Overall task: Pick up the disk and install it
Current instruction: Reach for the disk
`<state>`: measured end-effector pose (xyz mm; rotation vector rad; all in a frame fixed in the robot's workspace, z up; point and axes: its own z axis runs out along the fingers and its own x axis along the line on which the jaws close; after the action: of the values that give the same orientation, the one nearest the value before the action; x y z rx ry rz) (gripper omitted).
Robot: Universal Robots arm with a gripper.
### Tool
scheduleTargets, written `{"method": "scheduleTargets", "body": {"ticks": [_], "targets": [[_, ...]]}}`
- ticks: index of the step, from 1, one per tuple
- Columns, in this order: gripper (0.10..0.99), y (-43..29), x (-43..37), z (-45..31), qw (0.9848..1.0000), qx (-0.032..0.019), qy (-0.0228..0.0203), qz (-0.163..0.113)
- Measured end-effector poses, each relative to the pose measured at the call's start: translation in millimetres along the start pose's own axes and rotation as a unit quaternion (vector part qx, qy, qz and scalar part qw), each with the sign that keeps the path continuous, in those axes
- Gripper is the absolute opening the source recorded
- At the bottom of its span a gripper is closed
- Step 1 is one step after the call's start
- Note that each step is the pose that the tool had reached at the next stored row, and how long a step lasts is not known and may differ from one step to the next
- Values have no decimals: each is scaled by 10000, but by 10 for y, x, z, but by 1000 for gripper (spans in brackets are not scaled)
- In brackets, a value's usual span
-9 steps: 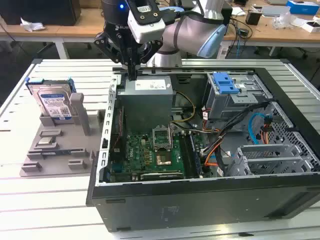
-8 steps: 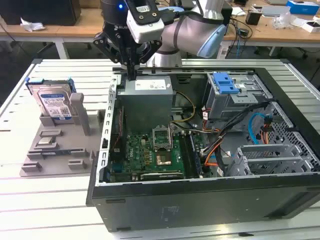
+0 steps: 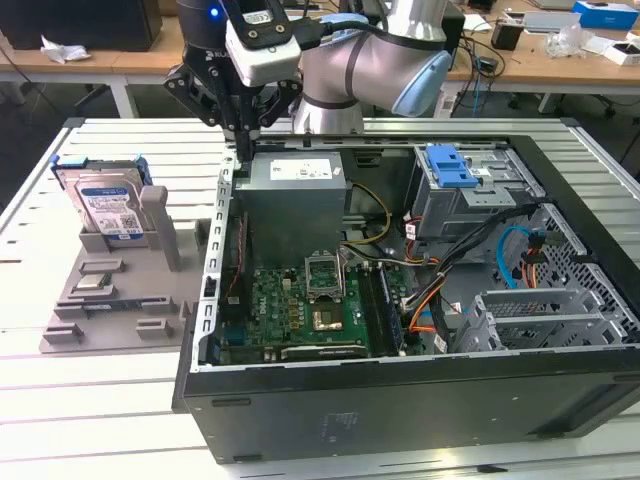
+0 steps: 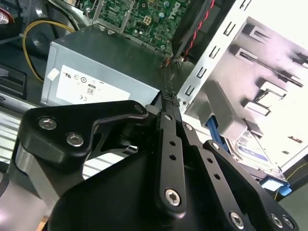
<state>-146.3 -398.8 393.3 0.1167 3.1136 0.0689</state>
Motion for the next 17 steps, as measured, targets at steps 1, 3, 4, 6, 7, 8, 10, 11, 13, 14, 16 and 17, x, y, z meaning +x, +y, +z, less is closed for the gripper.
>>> {"method": "scheduleTargets", "body": {"ticks": [1, 3, 4, 6, 7, 8, 10, 11, 13, 14, 16, 17], "targets": [[106, -2, 25, -1, 10000, 0, 0, 0], [106, -4, 53, -2, 10000, 0, 0, 0], [106, -5, 68, -2, 10000, 0, 0, -1], [106, -8, 105, -3, 10000, 0, 0, 0], [106, -10, 128, -3, 10000, 0, 0, 0], [106, -13, 172, -5, 10000, 0, 0, 0], [106, -15, 199, -6, 10000, 0, 0, -1], [106, -17, 220, -6, 10000, 0, 0, 0], [106, -18, 243, -7, 10000, 0, 0, 0], [106, -20, 267, -7, 10000, 0, 0, 0], [106, -21, 288, -8, 10000, 0, 0, 0], [106, -23, 307, -8, 10000, 0, 0, 0]]}}
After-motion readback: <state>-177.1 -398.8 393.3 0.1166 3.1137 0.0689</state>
